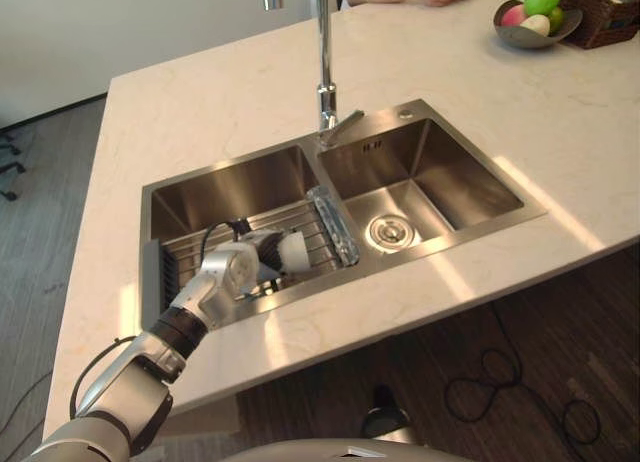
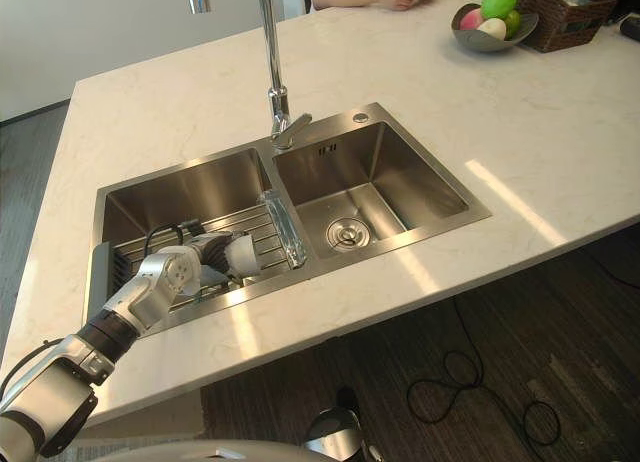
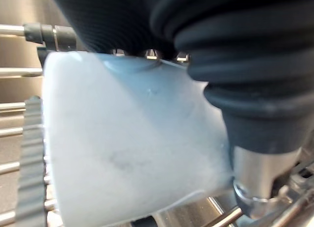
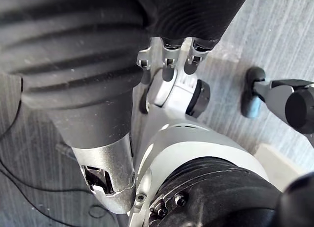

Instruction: Walk over to the sink, pick up the cup, carry it to the dishwasher, place the cup inside the dishwasher, then close the dishwasher door

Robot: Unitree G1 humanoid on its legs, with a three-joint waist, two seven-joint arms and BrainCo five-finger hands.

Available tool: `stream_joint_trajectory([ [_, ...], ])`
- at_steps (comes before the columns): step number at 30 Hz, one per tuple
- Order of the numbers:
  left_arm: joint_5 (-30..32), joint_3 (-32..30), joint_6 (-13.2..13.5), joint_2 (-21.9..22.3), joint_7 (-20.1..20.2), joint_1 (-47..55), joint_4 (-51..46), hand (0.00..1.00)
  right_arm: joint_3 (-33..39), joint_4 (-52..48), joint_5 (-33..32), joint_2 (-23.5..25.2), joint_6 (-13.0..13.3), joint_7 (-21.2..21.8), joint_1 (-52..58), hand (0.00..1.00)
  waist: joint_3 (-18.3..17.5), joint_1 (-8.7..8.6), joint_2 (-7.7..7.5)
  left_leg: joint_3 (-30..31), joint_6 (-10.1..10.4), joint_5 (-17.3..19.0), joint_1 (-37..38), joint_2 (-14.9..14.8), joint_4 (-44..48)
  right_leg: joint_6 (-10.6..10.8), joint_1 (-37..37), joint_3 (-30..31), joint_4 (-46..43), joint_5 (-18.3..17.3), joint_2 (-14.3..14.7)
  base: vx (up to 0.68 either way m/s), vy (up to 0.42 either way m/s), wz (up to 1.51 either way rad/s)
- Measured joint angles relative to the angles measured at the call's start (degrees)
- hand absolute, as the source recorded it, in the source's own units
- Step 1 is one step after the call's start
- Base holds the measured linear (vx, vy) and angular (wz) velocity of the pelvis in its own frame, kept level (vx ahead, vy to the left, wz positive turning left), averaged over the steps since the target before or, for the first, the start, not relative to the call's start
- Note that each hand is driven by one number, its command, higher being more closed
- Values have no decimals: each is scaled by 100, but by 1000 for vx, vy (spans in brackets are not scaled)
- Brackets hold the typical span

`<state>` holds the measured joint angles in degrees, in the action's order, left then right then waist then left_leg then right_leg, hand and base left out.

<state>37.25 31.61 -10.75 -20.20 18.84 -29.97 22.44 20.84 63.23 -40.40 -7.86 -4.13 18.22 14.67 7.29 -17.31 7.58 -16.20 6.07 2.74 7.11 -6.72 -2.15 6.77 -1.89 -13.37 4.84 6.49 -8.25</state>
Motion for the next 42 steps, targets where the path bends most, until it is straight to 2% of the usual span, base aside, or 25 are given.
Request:
stream_joint_trajectory([
  [3, 135, 4, 196, -2, -231, -3, 143, 100, -30, 0, -17, 0, 18, 0, 0, 0, 2, -9, -3, 16, 2, 0, -1, -5, -3, 27, -3, -3, 10, -23, 3, 0, 0, 0],
  [6, 134, 19, 544, -9, -774, 29, 367, 100, -50, 1, -21, 3, 44, 0, 1, 0, 16, -34, -23, 33, 7, 3, -1, -13, -1, 22, 0, -4, 4, -19, 14, 0, 0, 0],
  [9, 126, 217, 1160, -148, -1544, 80, 521, 100, -174, 0, -21, 4, 64, 1, 42, 0, 27, -38, -29, 42, 15, 15, -5, -20, 0, 23, -4, -15, -16, -22, 25, 11, -1, 1],
  [12, 111, 493, 1931, -497, -2337, 106, 559, 100, -254, 3, -19, 5, 124, 3, 41, 0, 53, -68, -14, 42, 21, 38, -1, -20, -2, 42, -18, -49, -17, -41, 26, 37, -3, 3],
  [15, -17, 566, 2315, -656, -2948, 191, 542, 100, -269, -58, -19, 7, 149, 7, 36, 0, 129, -106, -15, 67, 21, 39, 10, -23, 13, 43, -31, -119, -19, -51, 22, 17, -8, 8],
  [19, -92, 535, 2447, -876, -3637, 378, 471, 100, -412, -156, -19, -52, 177, 4, 36, 0, 190, -89, -24, 78, 21, 39, -3, -24, 47, 40, -41, -140, -20, -52, 18, -7, -6, 2],
  [21, -94, 423, 2461, -1017, -3927, 583, 176, 100, -507, -166, -18, -80, 168, 1, 35, 0, 190, -49, -24, 103, 21, 39, -27, -24, 80, 35, -47, -163, -20, -53, 10, -23, -8, 5],
  [23, -118, 187, 2597, -1173, -4226, 812, -329, 100, -512, -164, -7, -104, 142, -11, 44, 0, 191, 23, -27, 224, 16, 35, -53, -24, 110, 28, -107, -281, -20, -55, -4, -59, -17, 22],
  [27, -478, -317, 2660, -1299, -4505, 1002, -871, 100, -520, -215, 41, -188, 147, -6, 48, 0, 192, 204, -30, 326, -2, 12, -63, -7, 118, 22, -156, -373, -18, -58, -34, -64, -8, 15],
  [30, -1569, -1016, 2625, -1279, -4682, 1239, -1396, 100, -522, -403, 229, -188, 141, -6, 59, 0, 193, 317, -42, 499, -2, -39, -133, 2, 109, 22, -168, -501, -18, -57, -46, -36, -10, 20],
  [31, -1719, -1165, 2624, -1249, -4702, 1300, -1503, 100, -522, -409, 259, -188, 138, -7, 59, 0, 192, 340, -44, 516, -1, -44, -136, 1, 106, 23, -175, -518, -18, -58, -46, -14, -11, 12],
  [35, -2713, -2215, 2700, -822, -4914, 1674, -2121, 100, -500, -452, 458, -184, 49, -114, 61, 0, 175, 542, -81, 658, -3, -69, -206, 6, 104, 31, -207, -655, -19, -68, -51, -3, -7, 18],
  [38, -3547, -2906, 2878, -444, -5085, 2018, -2312, 100, -488, -508, 847, -183, -8, -175, 66, 0, 114, 738, -191, 723, -10, -80, -227, 13, 103, 32, -230, -777, -19, -68, -60, -10, -4, 12],
  [41, -4557, -3471, 3155, -145, -5000, 2312, -2370, 100, -462, -665, 1183, -157, -25, -217, 85, 0, 5, 898, -338, 909, -49, -129, -331, 82, 103, 37, -246, -969, -19, -71, -128, -29, 6, 26],
  [42, -4681, -3593, 3192, -78, -4964, 2348, -2370, 100, -443, -681, 1221, -148, -60, -217, 85, 0, -9, 946, -363, 961, -64, -142, -360, 111, 104, 41, -246, -1013, -20, -73, -153, -54, 23, 46],
])
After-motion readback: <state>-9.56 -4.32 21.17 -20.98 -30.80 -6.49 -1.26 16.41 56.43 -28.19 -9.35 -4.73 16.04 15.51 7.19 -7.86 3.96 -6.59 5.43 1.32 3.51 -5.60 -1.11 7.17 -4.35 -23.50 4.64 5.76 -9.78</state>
